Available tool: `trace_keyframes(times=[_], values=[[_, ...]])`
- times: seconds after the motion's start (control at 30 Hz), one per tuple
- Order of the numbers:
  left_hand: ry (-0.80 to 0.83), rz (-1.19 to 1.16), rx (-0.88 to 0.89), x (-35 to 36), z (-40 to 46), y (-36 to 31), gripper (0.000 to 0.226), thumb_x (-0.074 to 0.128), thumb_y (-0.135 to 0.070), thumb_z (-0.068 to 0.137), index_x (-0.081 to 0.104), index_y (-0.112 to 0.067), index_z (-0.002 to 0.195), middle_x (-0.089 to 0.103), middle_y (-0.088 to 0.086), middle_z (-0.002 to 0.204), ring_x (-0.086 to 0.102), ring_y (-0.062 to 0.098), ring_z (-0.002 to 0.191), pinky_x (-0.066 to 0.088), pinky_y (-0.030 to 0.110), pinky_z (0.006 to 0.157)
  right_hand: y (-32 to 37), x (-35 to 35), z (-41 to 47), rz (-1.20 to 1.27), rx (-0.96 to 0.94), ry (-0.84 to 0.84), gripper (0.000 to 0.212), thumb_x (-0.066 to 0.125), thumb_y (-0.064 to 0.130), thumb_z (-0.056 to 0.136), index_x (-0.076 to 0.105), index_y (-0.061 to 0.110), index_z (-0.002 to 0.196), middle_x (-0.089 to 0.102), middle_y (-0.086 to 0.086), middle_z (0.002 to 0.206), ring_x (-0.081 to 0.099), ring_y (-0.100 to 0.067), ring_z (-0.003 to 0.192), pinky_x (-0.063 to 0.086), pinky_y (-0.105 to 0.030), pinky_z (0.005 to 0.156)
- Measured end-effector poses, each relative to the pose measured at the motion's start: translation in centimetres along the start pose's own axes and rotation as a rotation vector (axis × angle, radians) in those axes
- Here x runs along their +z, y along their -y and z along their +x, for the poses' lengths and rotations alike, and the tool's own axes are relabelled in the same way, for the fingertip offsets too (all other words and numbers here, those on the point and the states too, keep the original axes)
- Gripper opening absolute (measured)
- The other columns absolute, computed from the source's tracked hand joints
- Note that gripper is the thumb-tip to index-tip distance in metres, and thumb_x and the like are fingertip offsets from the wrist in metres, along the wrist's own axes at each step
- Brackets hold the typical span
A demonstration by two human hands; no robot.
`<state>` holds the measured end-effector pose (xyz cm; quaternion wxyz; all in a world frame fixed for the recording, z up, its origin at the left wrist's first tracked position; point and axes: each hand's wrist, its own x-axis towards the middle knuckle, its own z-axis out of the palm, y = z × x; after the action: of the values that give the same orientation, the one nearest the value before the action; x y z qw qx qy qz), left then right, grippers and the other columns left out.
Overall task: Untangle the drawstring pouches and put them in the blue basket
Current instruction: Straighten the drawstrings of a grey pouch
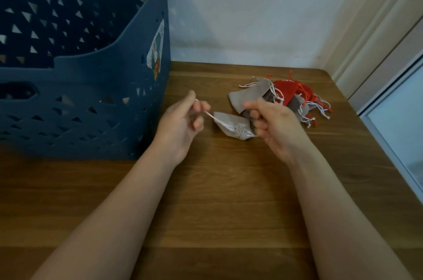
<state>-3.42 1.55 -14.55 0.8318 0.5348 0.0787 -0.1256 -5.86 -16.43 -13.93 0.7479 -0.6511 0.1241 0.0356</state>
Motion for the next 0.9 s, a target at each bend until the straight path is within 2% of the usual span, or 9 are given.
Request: trace_keyframes(times=[0.07,0.13,0.2,0.3,0.43,0.5,0.6,0.77,0.9], values=[[0.034,0.318,0.108,0.7,-0.8,0.0,0.030,0.048,-0.032,0.095,0.060,-0.016,0.073,0.063,-0.005,0.084,0.046,0.004,0.053,0.043,0.020,0.058,-0.3,0.7,-0.4,-0.203,-0.079,0.091,0.021,0.048,0.025,0.096,0.066,0.024,0.105,0.052,0.009,0.076,0.045,-0.003,0.063,0.032,-0.018,0.057],[0.059,0.566,0.216,1.0,-1.2,0.3,0.027,0.051,-0.029,0.094,0.065,-0.017,0.075,0.063,-0.009,0.094,0.047,-0.001,0.055,0.043,0.019,0.061,-0.6,1.6,-0.7,-0.360,-0.181,0.144,0.019,0.053,0.023,0.093,0.066,0.028,0.106,0.064,0.015,0.091,0.059,0.000,0.082,0.042,-0.017,0.066],[0.074,0.624,0.297,0.9,-1.3,0.5,0.028,0.053,-0.026,0.093,0.064,-0.019,0.069,0.062,-0.011,0.100,0.049,-0.004,0.057,0.040,0.018,0.062,-0.7,2.1,-0.8,-0.402,-0.282,0.200,0.019,0.058,0.016,0.090,0.069,0.024,0.103,0.070,0.014,0.093,0.063,0.002,0.088,0.047,-0.014,0.071],[0.089,0.628,0.366,0.8,-1.3,0.3,0.029,0.052,-0.025,0.093,0.064,-0.022,0.067,0.063,-0.011,0.095,0.051,-0.006,0.062,0.037,0.017,0.062,-0.9,2.1,-1.1,-0.500,-0.329,0.311,0.020,0.058,0.011,0.090,0.067,0.022,0.104,0.068,0.014,0.080,0.061,-0.001,0.075,0.047,-0.014,0.070],[0.167,0.671,0.424,1.0,-1.5,0.4,0.025,0.051,-0.021,0.094,0.068,-0.023,0.075,0.064,-0.010,0.086,0.055,-0.008,0.067,0.040,0.010,0.060,-1.9,2.7,-0.7,-0.546,-0.341,0.339,0.020,0.056,0.012,0.091,0.063,0.019,0.108,0.068,0.001,0.099,0.064,-0.007,0.091,0.051,-0.022,0.083],[0.199,0.687,0.428,1.0,-1.6,0.4,0.023,0.050,-0.021,0.094,0.070,-0.024,0.083,0.064,-0.013,0.084,0.058,-0.006,0.074,0.044,0.011,0.065,-2.1,3.0,-0.5,-0.531,-0.319,0.315,0.016,0.052,0.015,0.094,0.063,0.023,0.102,0.067,0.003,0.085,0.063,-0.004,0.073,0.050,-0.019,0.068],[0.207,0.633,0.384,1.0,-1.7,0.5,0.022,0.044,-0.022,0.097,0.066,-0.024,0.097,0.059,-0.011,0.065,0.051,0.000,0.054,0.041,0.011,0.052,-2.1,2.6,-0.3,-0.238,-0.132,0.285,0.021,0.045,0.022,0.098,0.062,0.020,0.086,0.051,0.004,0.061,0.041,-0.006,0.047,0.033,-0.018,0.045],[0.167,0.674,0.137,1.6,-1.2,1.4,0.021,0.056,-0.025,0.092,0.051,-0.028,0.112,0.062,-0.008,0.098,0.050,0.002,0.052,0.042,0.016,0.047,-1.9,2.1,0.2,0.133,-0.022,0.252,0.022,0.039,0.020,0.099,0.057,0.013,0.089,0.047,0.003,0.061,0.034,-0.006,0.045,0.025,-0.017,0.041],[0.128,0.919,0.209,1.6,-1.0,2.0,0.008,0.060,-0.029,0.089,0.065,-0.024,0.094,0.062,-0.013,0.080,0.054,-0.006,0.061,0.038,0.011,0.053,-1.8,1.9,0.1,0.037,-0.045,0.212,0.020,0.043,0.017,0.098,0.061,0.011,0.090,0.047,0.005,0.060,0.036,-0.006,0.047,0.027,-0.018,0.043]])
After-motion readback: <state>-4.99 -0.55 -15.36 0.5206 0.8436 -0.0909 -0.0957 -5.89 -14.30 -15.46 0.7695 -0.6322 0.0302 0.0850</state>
